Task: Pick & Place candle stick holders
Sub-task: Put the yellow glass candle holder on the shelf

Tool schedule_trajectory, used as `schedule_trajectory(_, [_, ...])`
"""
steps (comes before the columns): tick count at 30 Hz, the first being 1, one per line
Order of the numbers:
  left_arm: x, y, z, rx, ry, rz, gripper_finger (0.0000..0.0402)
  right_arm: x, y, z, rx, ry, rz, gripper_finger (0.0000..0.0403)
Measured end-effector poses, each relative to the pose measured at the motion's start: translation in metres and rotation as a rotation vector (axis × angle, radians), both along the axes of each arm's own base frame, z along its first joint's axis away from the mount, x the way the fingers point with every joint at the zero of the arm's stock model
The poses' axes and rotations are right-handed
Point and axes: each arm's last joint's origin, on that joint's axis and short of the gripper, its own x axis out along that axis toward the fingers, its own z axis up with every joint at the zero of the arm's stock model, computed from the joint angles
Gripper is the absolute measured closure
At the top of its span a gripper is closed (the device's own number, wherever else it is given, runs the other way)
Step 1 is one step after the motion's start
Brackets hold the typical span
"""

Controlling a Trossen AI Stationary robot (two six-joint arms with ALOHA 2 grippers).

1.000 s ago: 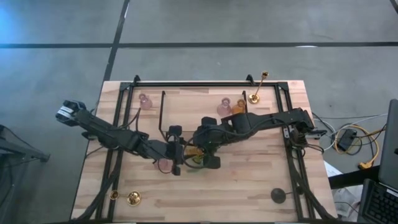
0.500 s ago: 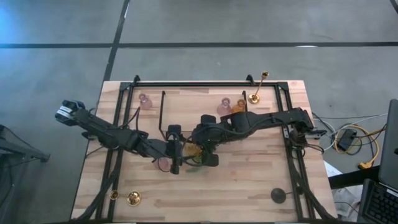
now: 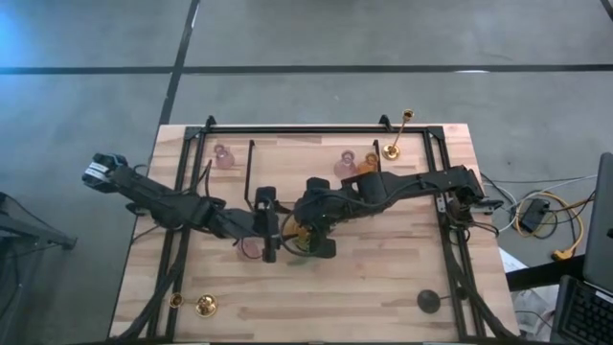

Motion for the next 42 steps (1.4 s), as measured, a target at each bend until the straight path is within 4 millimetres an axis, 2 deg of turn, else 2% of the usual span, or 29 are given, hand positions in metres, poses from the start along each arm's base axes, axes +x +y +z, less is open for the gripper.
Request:
schedule_trajectory(26, [0.0028, 0.0017, -0.0005, -0.062, 0.018, -0.125, 0.0147, 0.0008, 0.0002, 0.0004, -0.015, -0.011, 0.02, 0.0385])
schedule_trajectory(38, [0.0058, 0.0086, 0.0012, -0.068, -0.002, -0.118, 0.0147, 0.0018, 0.0013, 0.0023, 0.003, -0.031, 0.047, 0.0385])
schedule_trajectory(42, [0.006, 0.0098, 0.0001, -0.072, 0.004, -0.125, 0.016, 0.0018, 0.0011, 0.0021, 0.004, -0.029, 0.047, 0.0385])
